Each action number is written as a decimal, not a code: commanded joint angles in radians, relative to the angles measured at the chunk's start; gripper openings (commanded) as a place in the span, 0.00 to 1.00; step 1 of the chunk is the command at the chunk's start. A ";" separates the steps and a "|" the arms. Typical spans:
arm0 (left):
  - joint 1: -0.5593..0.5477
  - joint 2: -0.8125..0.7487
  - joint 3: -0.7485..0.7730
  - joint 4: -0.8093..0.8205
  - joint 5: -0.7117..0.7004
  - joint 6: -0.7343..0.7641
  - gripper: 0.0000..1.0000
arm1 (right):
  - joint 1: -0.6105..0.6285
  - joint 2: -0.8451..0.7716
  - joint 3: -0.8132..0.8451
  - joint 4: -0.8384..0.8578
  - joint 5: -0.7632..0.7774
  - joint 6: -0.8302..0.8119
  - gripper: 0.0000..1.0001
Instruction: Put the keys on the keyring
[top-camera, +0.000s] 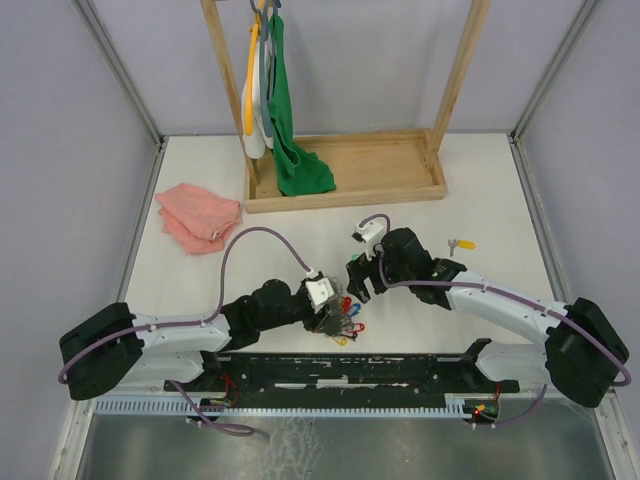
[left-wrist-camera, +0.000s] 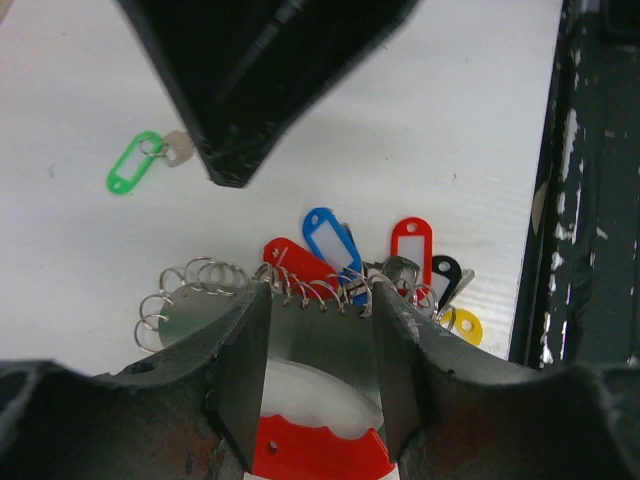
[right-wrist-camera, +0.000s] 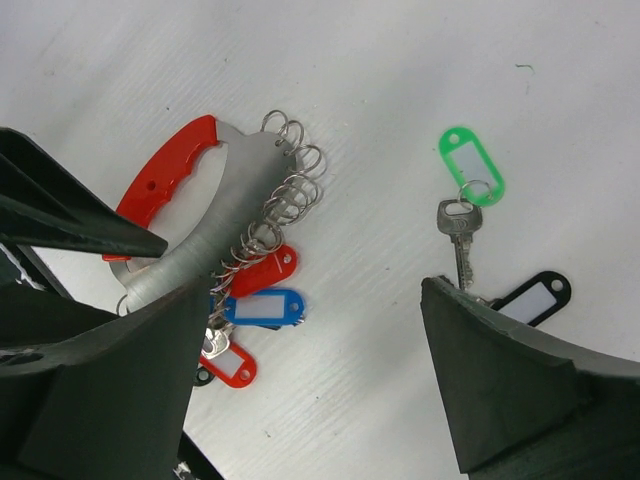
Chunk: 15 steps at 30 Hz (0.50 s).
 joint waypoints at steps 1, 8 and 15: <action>0.000 -0.020 0.021 -0.033 -0.125 -0.272 0.53 | -0.003 0.072 0.024 0.046 -0.074 -0.020 0.86; 0.064 0.064 0.074 -0.107 -0.143 -0.525 0.46 | -0.001 0.164 0.061 0.044 -0.175 0.038 0.68; 0.136 0.128 0.038 -0.029 -0.112 -0.621 0.41 | 0.032 0.248 0.076 0.054 -0.198 0.178 0.60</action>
